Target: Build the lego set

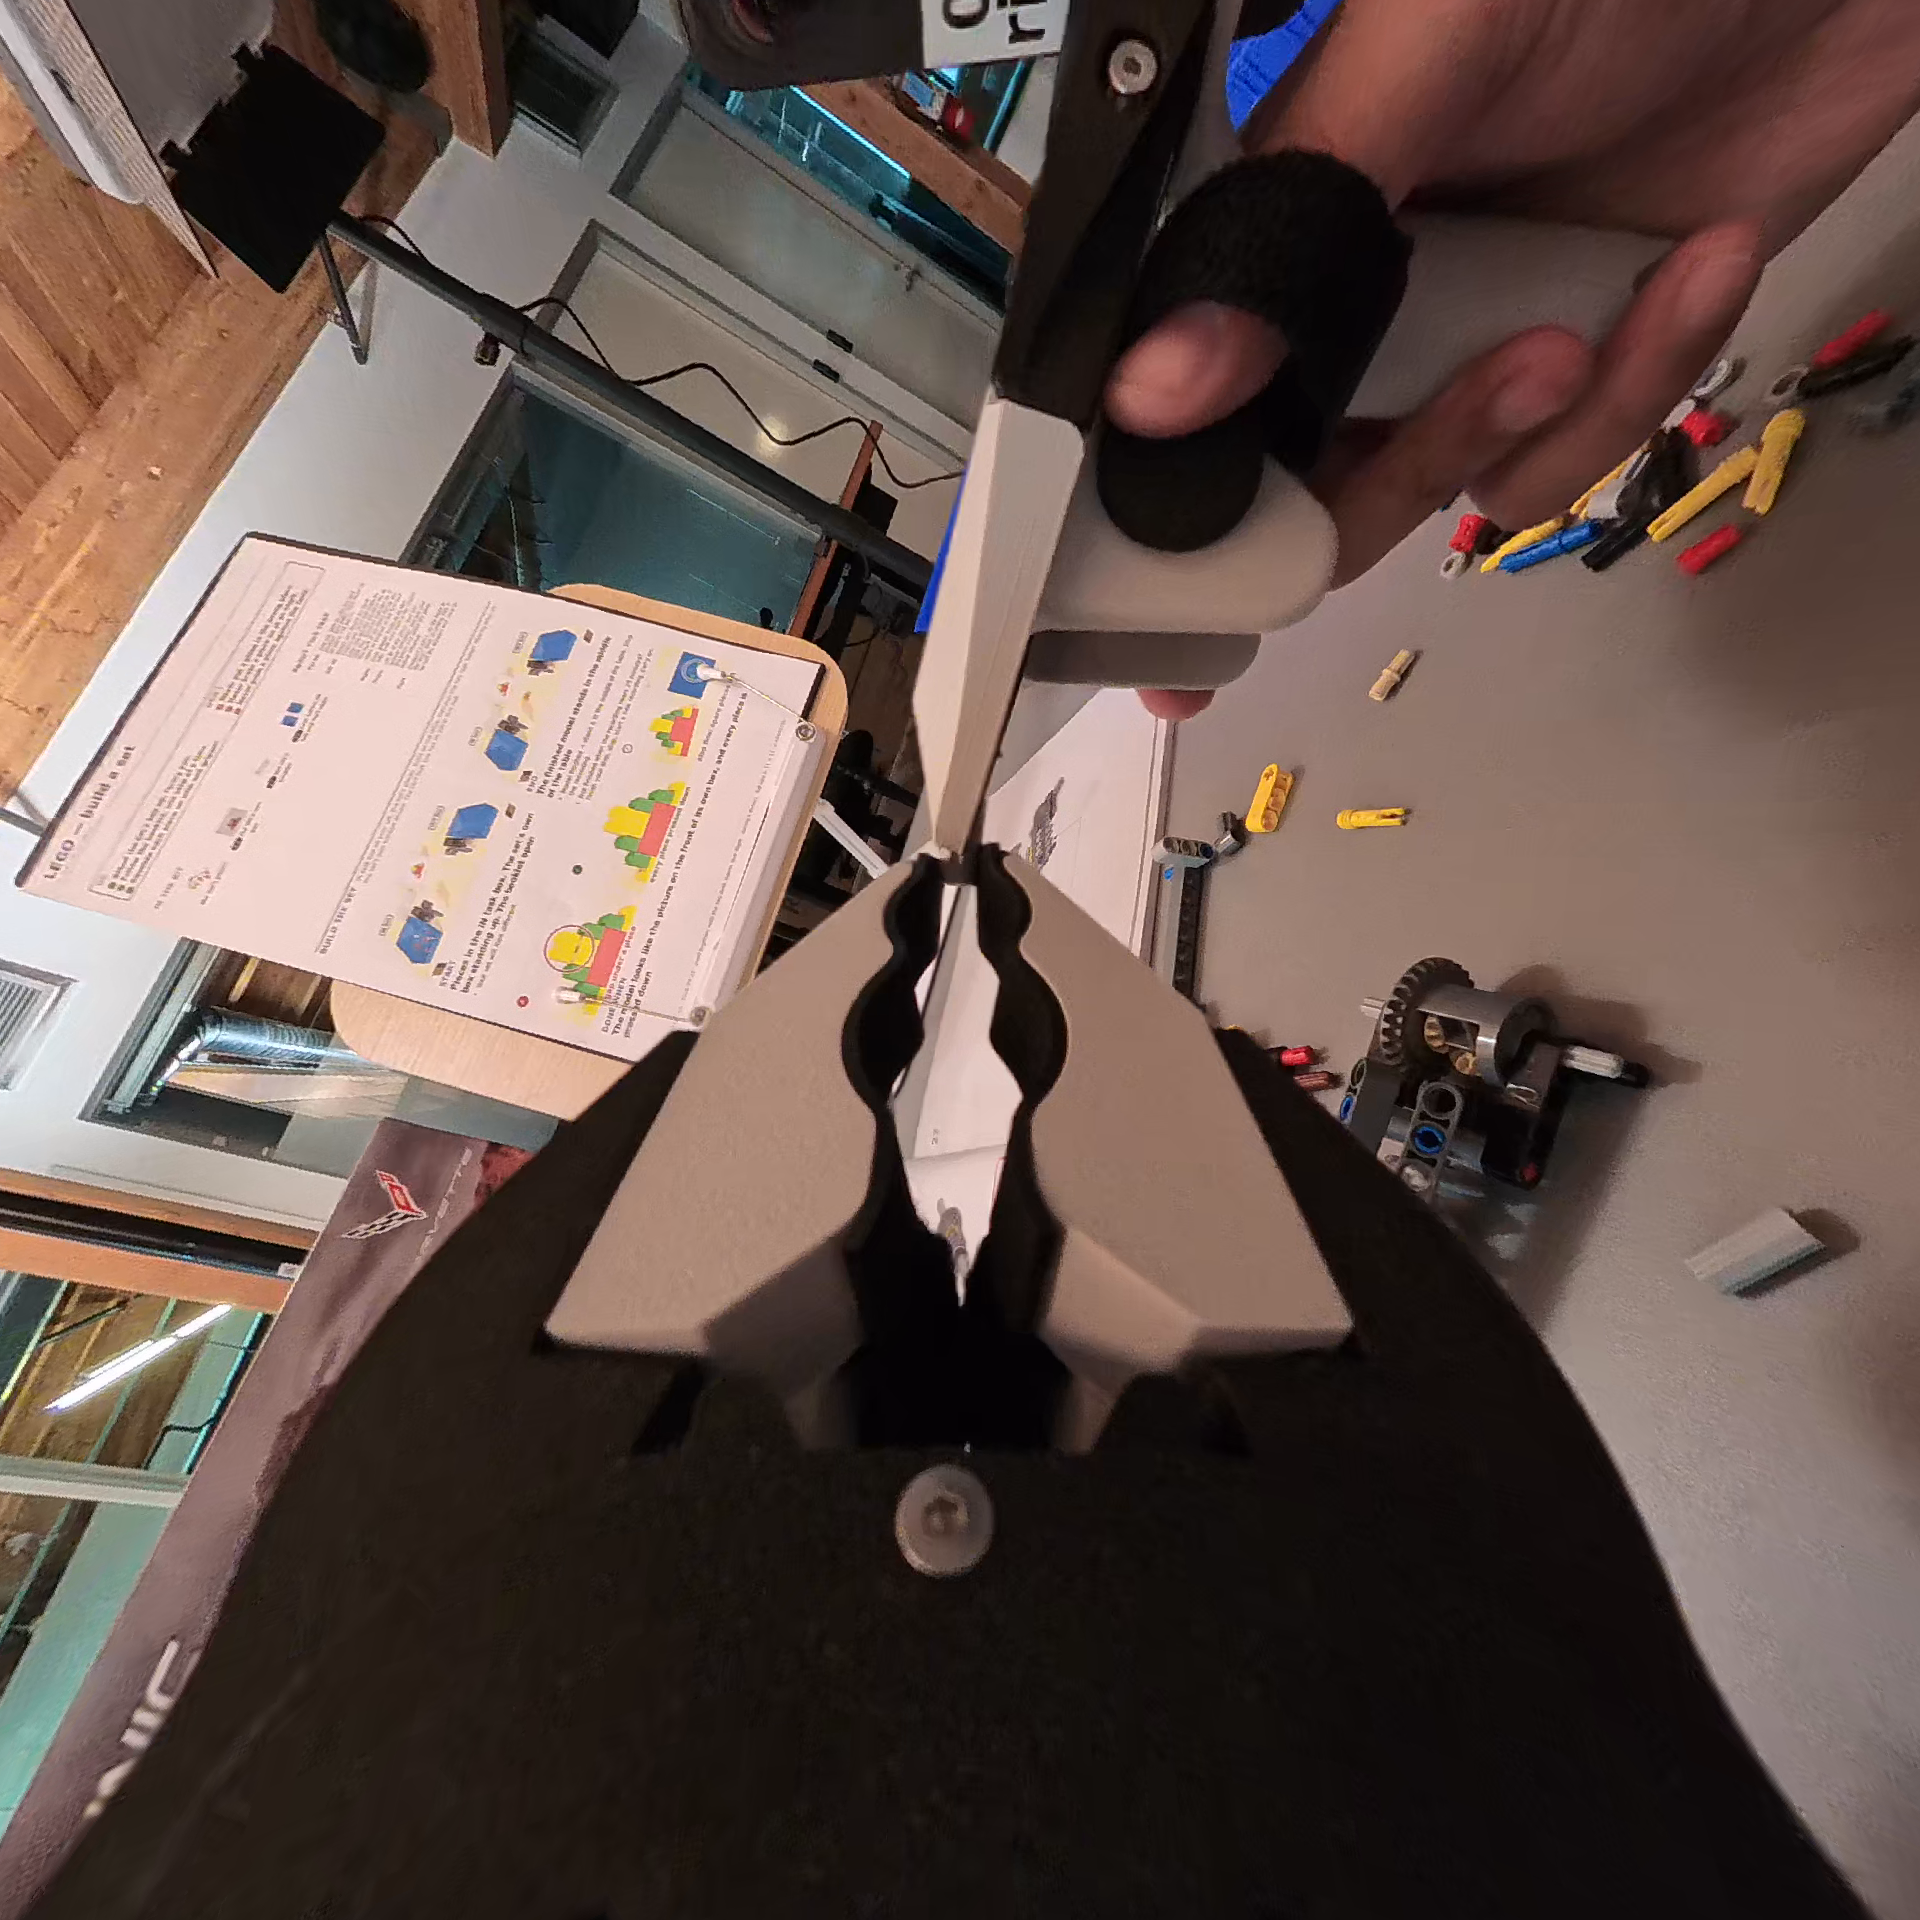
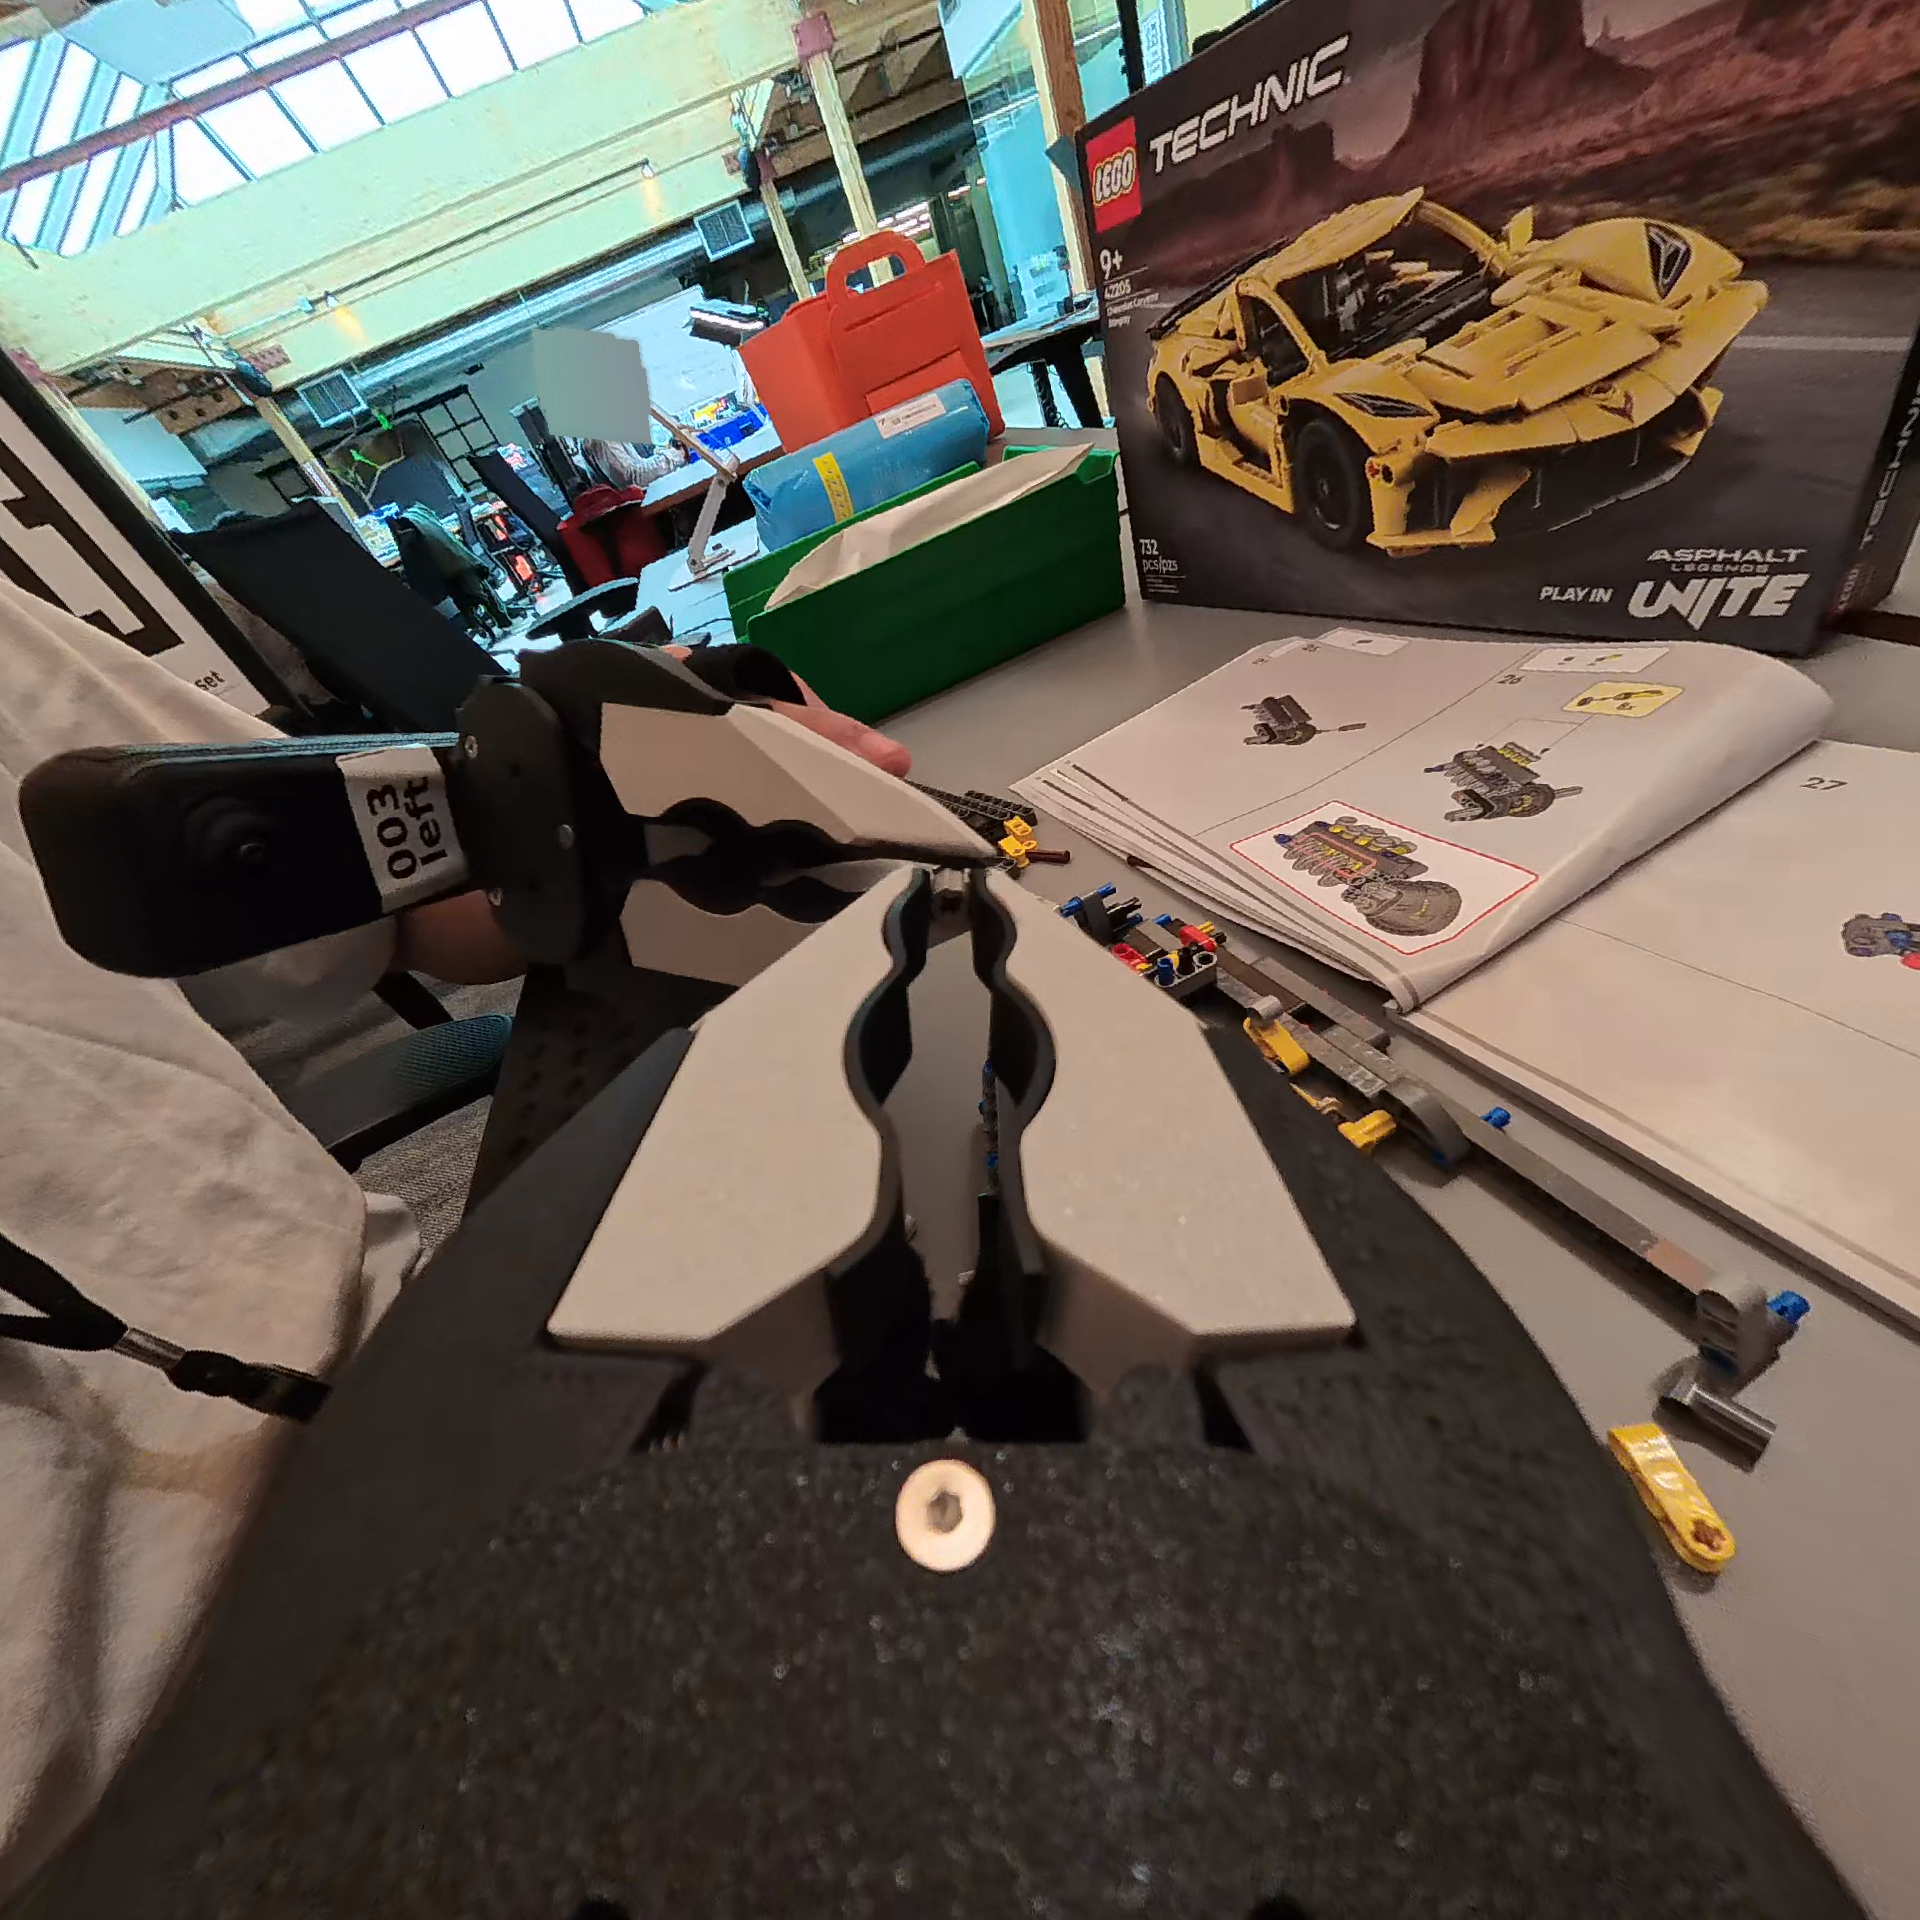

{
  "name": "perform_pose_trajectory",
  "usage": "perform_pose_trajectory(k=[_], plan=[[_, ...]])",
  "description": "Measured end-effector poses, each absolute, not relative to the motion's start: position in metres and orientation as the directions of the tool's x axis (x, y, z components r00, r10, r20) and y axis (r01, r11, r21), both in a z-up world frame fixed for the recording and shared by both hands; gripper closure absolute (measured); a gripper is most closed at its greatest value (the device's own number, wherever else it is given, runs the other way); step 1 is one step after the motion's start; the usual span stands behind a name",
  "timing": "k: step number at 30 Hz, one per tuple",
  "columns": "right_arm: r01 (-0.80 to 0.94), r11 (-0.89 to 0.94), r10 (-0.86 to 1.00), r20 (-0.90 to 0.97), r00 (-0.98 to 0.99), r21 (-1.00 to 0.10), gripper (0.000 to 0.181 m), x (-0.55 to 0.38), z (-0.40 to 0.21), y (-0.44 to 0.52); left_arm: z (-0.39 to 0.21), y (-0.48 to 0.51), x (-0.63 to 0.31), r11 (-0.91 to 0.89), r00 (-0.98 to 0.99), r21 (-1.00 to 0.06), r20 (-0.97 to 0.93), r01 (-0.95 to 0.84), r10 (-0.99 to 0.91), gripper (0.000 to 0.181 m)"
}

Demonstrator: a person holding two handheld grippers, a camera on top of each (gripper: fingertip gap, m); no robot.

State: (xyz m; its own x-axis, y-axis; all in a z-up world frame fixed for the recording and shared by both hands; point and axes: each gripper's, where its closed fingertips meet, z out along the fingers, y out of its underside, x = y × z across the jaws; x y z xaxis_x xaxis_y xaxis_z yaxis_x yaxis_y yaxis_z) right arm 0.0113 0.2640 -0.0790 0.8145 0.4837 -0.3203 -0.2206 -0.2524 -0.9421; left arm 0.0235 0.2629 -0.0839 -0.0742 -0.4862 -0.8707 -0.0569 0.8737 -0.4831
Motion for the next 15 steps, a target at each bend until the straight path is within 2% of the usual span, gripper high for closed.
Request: perform_pose_trajectory(k=[5, 8, 10, 12, 15], plan=[[-0.220, -0.253, 0.489, -0.320, 0.812, -0.942, 0.175, 0.012, -0.082, 0.263, -0.087, 0.261, 0.024, 0.851, -0.093, -0.522, -0.846, -0.058, -0.525, 0.176], [-0.239, -0.269, 0.490, -0.346, 0.800, -0.933, 0.175, 0.012, -0.086, 0.260, -0.095, 0.263, 0.023, 0.767, -0.207, -0.638, -0.743, -0.066, -0.637, 0.175], [-0.247, -0.269, 0.465, -0.350, 0.813, -0.931, 0.175, 0.022, -0.087, 0.254, -0.114, 0.275, 0.019, 0.680, -0.322, -0.714, -0.612, -0.167, -0.722, 0.151], [-0.234, -0.293, 0.420, -0.344, 0.840, -0.927, 0.175, 0.034, -0.098, 0.249, -0.141, 0.281, 0.005, 0.542, -0.457, -0.783, -0.380, -0.305, -0.804, 0.140], [-0.212, -0.332, 0.332, -0.324, 0.886, -0.919, 0.175, 0.050, -0.120, 0.247, -0.151, 0.281, -0.012, 0.372, -0.492, -0.835, -0.144, -0.405, -0.859, 0.143]])
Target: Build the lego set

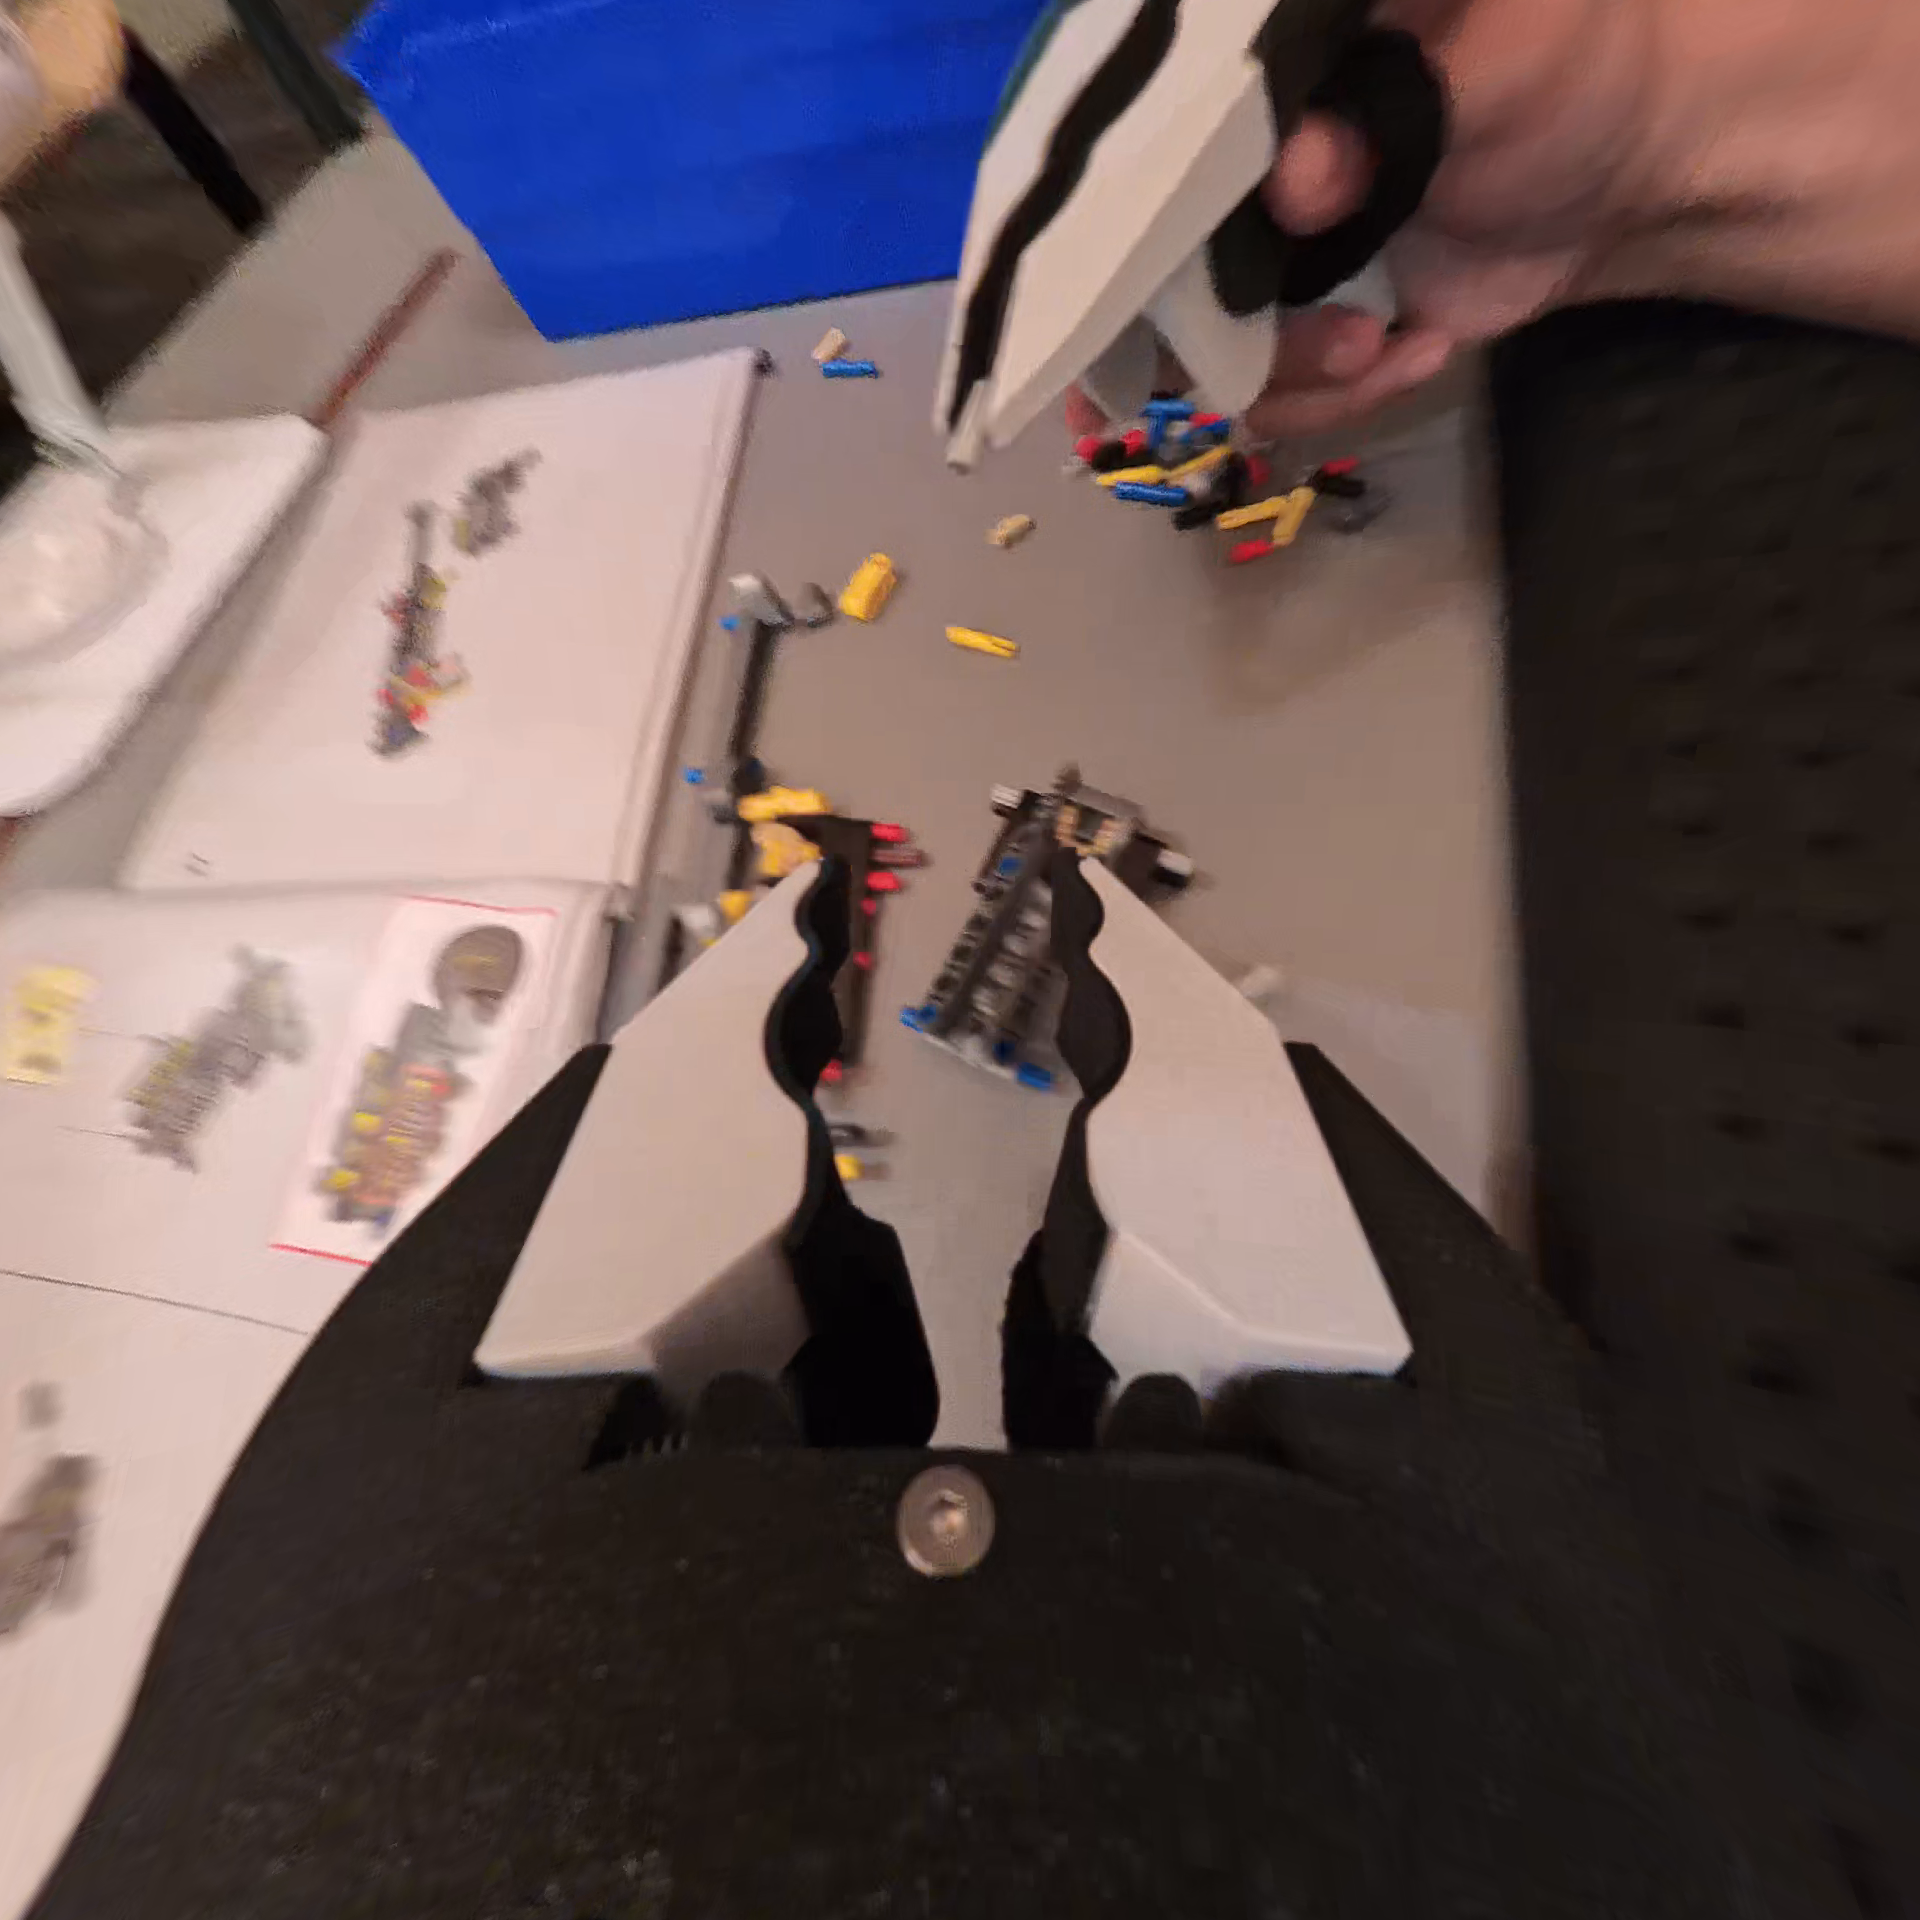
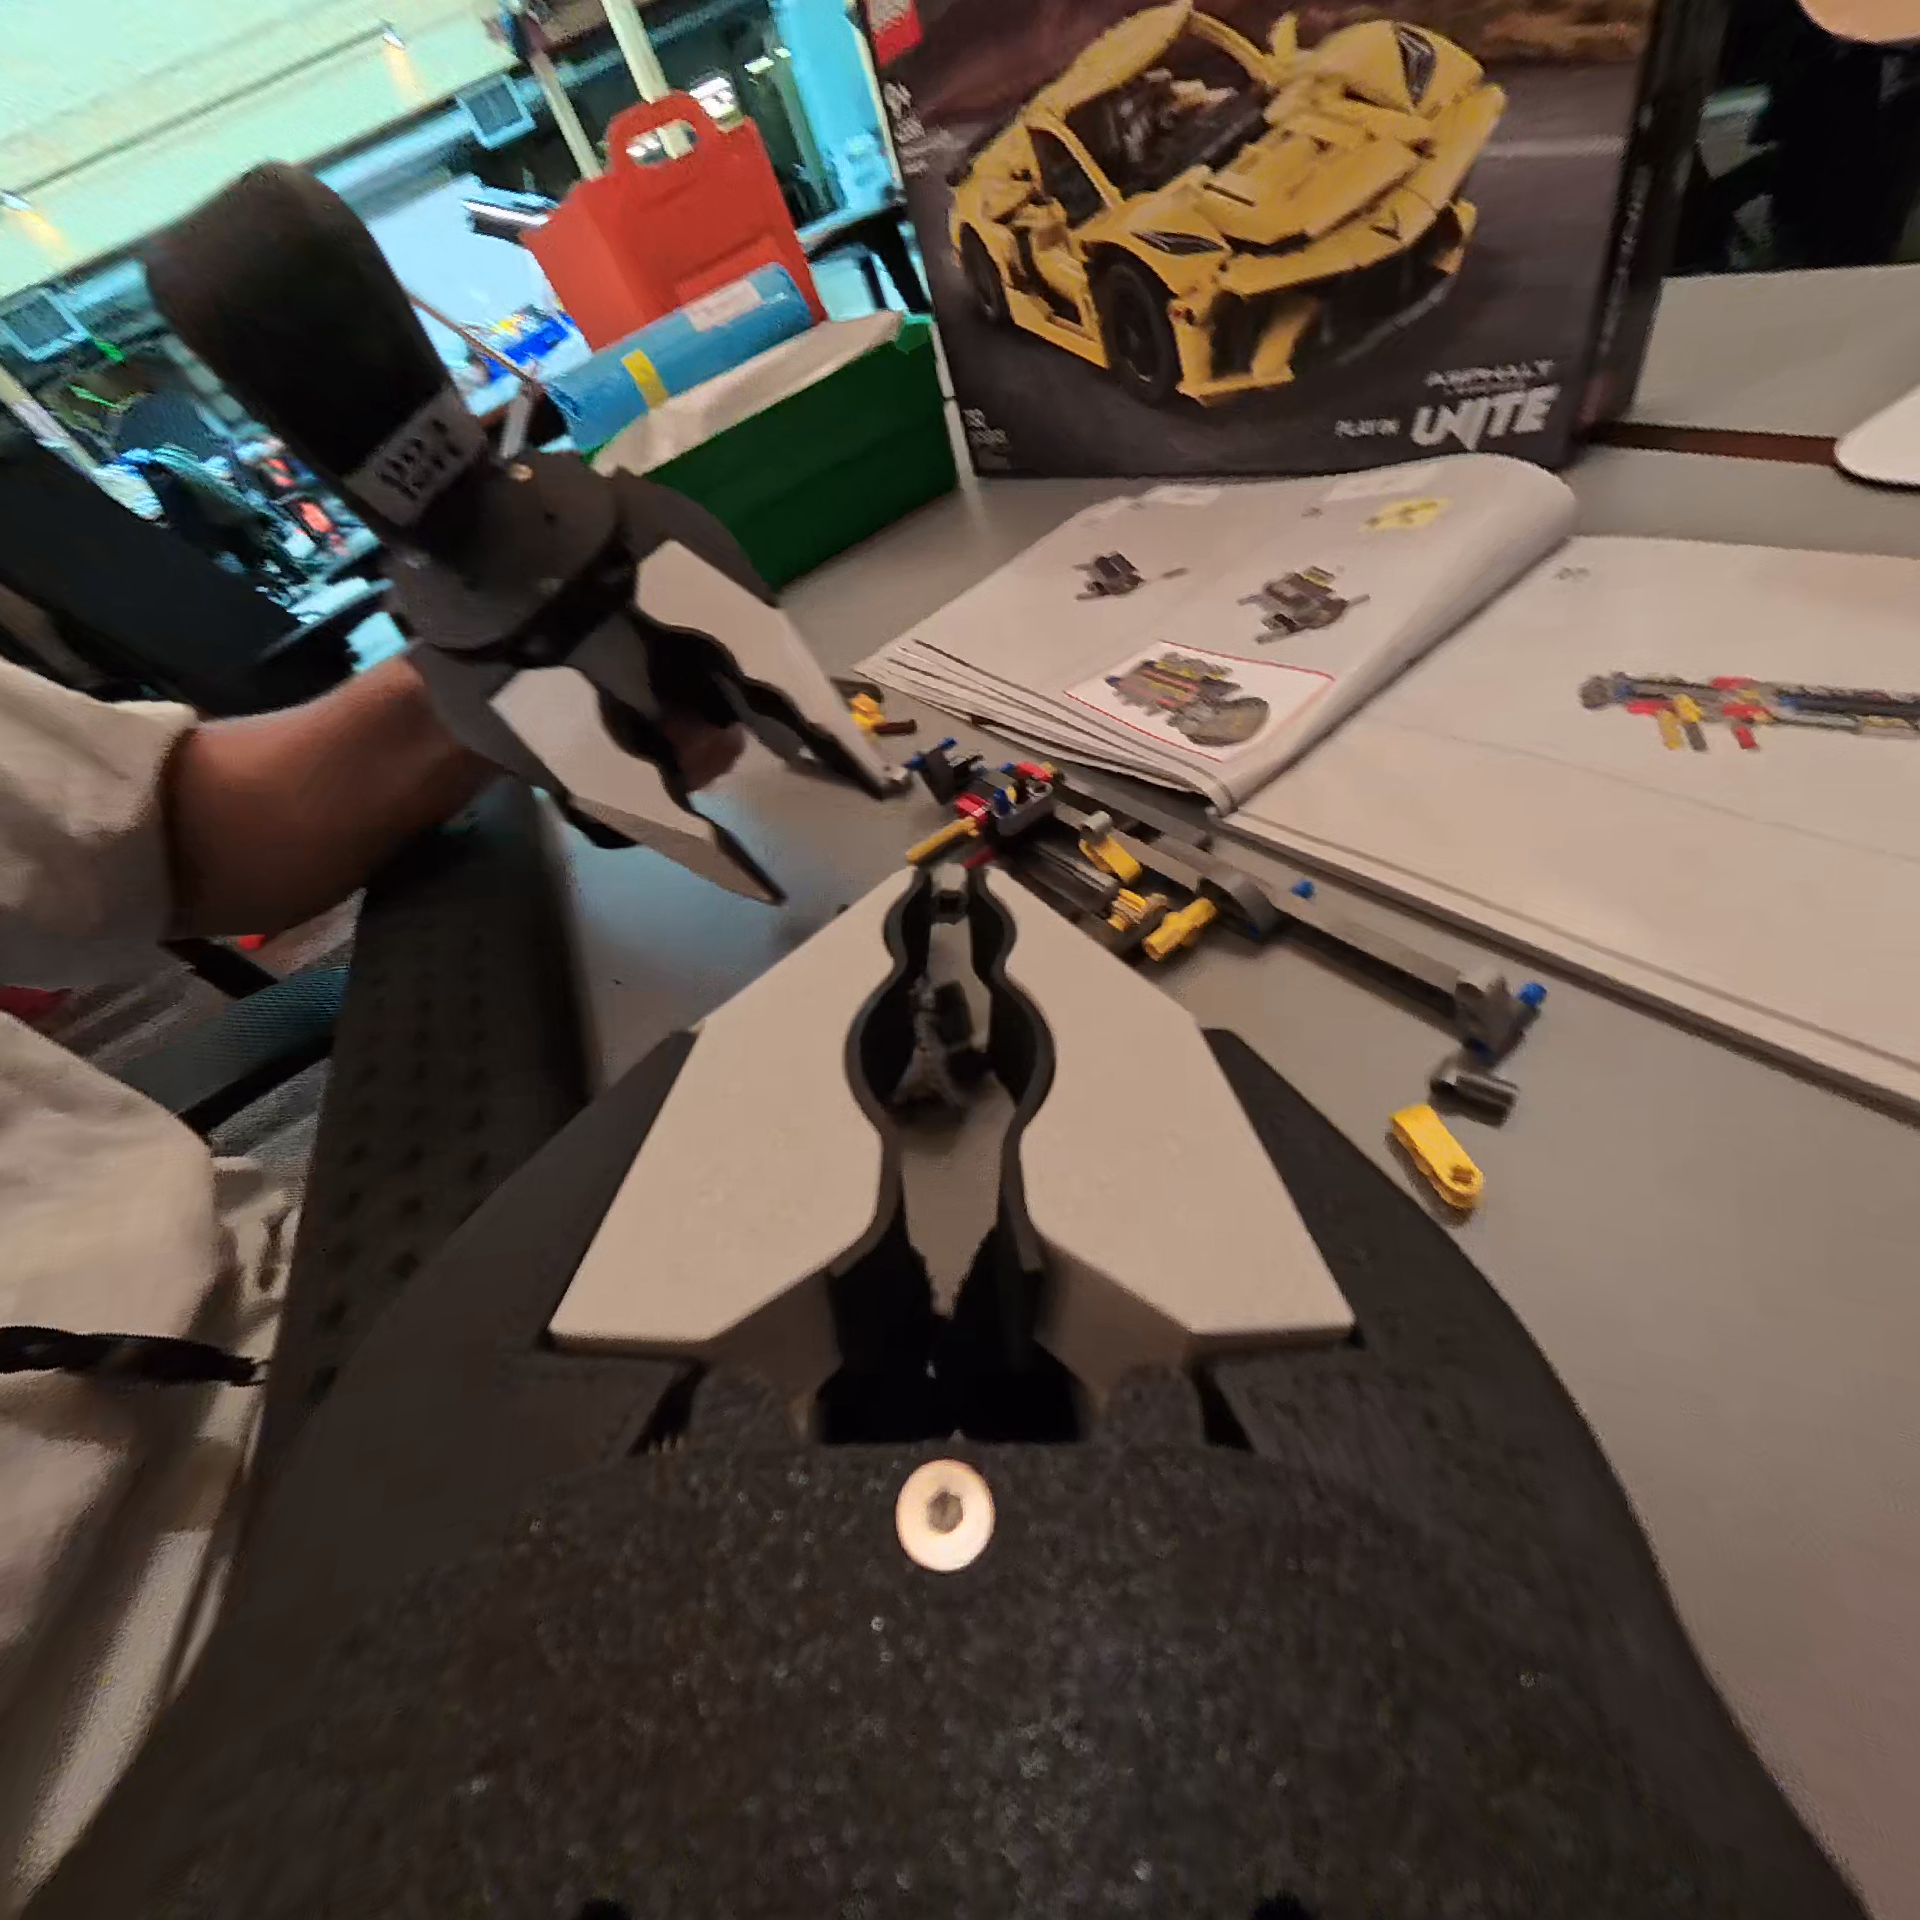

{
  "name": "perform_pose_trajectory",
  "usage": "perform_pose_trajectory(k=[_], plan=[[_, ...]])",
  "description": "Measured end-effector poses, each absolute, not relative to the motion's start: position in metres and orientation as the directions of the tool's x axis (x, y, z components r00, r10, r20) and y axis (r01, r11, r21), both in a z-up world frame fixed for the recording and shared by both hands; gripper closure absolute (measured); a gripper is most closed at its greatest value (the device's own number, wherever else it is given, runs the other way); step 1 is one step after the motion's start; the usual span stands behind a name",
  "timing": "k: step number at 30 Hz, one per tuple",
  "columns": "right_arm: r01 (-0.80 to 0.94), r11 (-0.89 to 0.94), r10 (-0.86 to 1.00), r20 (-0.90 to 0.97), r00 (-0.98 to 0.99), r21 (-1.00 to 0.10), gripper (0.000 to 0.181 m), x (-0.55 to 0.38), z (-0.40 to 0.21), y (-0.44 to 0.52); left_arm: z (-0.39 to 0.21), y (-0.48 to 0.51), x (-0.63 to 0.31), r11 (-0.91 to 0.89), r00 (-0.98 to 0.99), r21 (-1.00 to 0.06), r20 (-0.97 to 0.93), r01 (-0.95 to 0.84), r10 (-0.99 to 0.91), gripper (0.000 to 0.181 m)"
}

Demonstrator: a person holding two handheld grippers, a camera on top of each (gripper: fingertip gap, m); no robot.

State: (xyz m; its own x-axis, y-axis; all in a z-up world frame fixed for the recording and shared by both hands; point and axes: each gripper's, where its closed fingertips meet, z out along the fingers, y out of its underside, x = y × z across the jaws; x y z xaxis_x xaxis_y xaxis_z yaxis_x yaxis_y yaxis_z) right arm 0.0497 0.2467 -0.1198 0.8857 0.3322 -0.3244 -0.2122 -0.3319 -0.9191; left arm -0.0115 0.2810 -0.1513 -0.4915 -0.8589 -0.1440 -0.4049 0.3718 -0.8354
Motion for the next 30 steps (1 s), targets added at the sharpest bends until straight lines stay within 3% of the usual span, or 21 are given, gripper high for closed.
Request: perform_pose_trajectory(k=[4, 10, 15, 25, 30], plan=[[-0.144, -0.449, 0.266, -0.286, 0.921, -0.882, 0.175, 0.055, -0.146, 0.250, -0.156, 0.277, -0.026, 0.195, -0.338, -0.806, 0.007, -0.559, -0.941, 0.158], [0.063, -0.612, 0.317, -0.173, 0.932, -0.788, 0.175, 0.040, -0.181, 0.246, -0.193, 0.257, -0.051, 0.166, -0.198, -0.671, -0.029, -0.722, -0.980, 0.148], [0.096, -0.641, 0.371, -0.198, 0.907, -0.762, 0.175, 0.020, -0.187, 0.245, -0.197, 0.252, -0.053, 0.052, -0.107, -0.690, 0.036, -0.722, -0.994, 0.147], [0.166, -0.638, 0.475, -0.214, 0.854, -0.752, 0.175, -0.023, -0.183, 0.243, -0.206, 0.277, -0.066, 0.086, -0.072, -0.663, -0.049, -0.744, -0.996, 0.131], [0.060, -0.668, 0.382, -0.273, 0.883, -0.742, 0.175, 0.003, -0.184, 0.246, -0.207, 0.270, -0.072, 0.111, -0.149, -0.664, 0.001, -0.740, -0.989, 0.137]])
